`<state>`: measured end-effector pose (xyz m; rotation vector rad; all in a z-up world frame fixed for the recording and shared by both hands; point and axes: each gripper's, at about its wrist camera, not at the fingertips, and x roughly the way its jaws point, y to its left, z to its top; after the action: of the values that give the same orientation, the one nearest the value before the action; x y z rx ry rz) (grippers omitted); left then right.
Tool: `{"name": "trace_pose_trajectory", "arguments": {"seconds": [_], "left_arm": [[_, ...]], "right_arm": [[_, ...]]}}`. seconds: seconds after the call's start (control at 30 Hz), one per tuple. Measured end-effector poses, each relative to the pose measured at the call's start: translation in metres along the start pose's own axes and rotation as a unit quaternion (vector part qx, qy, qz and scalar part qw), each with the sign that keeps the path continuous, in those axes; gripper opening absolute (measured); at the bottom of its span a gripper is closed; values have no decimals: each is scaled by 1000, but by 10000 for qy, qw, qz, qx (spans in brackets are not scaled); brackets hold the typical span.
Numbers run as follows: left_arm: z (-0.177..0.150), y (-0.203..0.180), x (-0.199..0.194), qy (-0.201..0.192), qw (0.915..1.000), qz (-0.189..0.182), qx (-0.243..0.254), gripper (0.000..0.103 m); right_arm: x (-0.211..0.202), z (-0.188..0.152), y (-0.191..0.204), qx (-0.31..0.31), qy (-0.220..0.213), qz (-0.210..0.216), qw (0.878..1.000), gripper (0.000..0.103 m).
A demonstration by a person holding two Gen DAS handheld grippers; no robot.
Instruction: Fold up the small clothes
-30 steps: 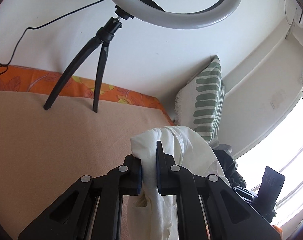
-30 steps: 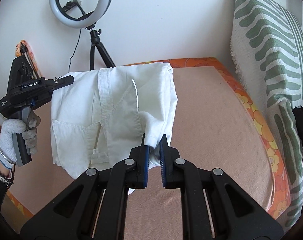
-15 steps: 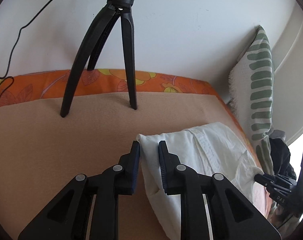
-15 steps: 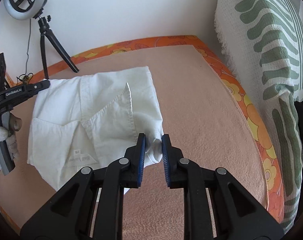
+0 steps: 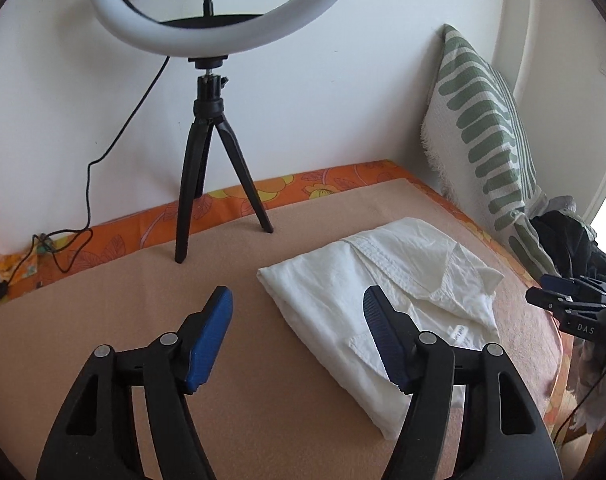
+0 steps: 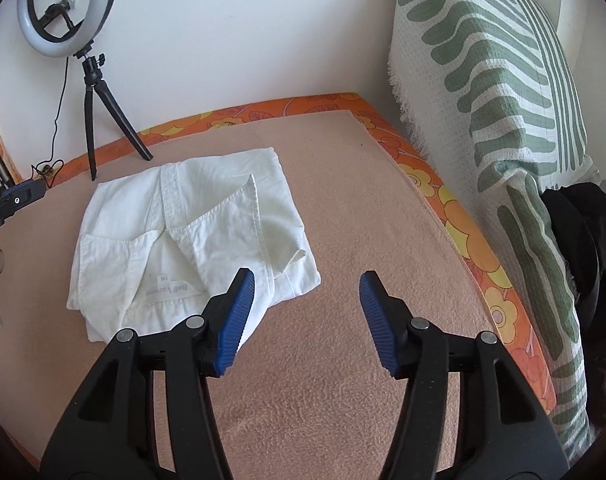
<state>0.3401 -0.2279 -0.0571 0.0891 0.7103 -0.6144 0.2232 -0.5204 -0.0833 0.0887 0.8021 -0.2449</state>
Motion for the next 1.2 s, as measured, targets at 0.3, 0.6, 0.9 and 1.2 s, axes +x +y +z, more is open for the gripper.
{"name": "trace_pose_trajectory", "arguments": {"seconds": [0.3,0.6,0.9,1.2], "left_arm": [[-20,-31,-85,-446,9980,-14,455,81],[-58,-35,-134,-533,9980,-8,336,82],[-92,-41,-173,-698,9954,526,403,92],[-117,-52,-182,-599,9936,836,460,103]], "right_arm": [[-64,-25,19,122,-402,229,9989,63],[-109,-57,45,40,-750,107,9971,85],[-154,-87,70,83,-1285,-327,9911,101],[-172,-102,83,57,-1480,-394,9882,103]]}}
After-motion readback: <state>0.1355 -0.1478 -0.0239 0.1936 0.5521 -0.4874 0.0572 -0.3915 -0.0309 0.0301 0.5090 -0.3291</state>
